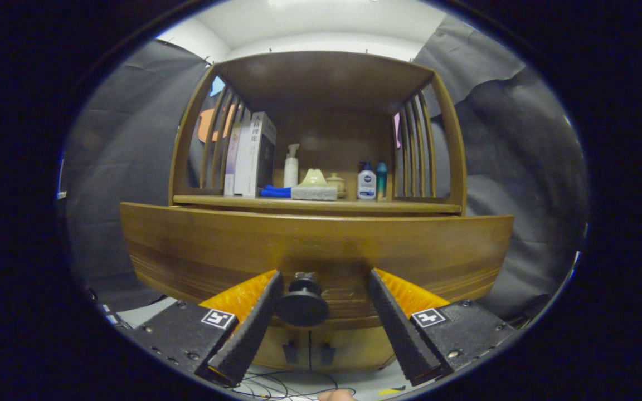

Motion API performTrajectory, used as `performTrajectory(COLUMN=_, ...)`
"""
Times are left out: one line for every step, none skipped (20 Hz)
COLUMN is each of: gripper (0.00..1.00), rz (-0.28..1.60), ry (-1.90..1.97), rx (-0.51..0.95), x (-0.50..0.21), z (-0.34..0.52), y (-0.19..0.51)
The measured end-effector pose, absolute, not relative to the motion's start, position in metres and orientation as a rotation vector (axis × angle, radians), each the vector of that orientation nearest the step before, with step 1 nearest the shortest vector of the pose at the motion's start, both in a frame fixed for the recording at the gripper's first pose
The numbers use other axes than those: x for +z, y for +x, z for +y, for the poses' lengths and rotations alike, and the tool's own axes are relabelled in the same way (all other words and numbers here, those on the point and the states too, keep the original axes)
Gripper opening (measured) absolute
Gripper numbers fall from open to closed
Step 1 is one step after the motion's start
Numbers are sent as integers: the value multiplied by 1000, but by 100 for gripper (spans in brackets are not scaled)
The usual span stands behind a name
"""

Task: Pull open the drawer, take out the items inside it, and place them on the countertop above the cabinet.

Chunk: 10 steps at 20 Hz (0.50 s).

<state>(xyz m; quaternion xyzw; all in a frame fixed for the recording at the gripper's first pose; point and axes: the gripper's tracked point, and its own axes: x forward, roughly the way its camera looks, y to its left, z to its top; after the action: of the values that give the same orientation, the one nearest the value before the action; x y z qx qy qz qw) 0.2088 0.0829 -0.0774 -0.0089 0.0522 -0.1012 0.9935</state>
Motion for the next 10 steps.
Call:
performTrajectory(gripper=100, rz=110, ry=-15, rx=-203, x=-76, z=82, y=213)
performTrajectory(gripper=100, rz=121, ry=-16, rx=-202, x=-77, z=81, y=221)
performTrajectory(gripper=100, rz=124, ry=-19, rx=-203, x=-77, z=80, y=230)
performTrajectory(gripper=100, rz=128, ry=-20, rx=-204, x=-77, z=79, y=238)
performTrajectory(gripper=100, rz=131, ry=-22, rx=-206, x=-77, z=77, y=243)
performTrajectory(gripper=100, rz=132, ry=-22, rx=-207, x=-76, z=76, y=246)
performTrajectory(gripper=100, rz=134, ry=-21, rx=-208, x=-76, z=75, y=249)
performTrajectory(gripper=100, rz=135, ry=-23, rx=-208, x=-77, z=76, y=252)
performTrajectory(gripper=100, rz=136, ry=-25, rx=-208, x=-77, z=75, y=254)
performTrajectory(gripper=100, rz=137, ry=-25, rx=-208, x=-77, z=74, y=257)
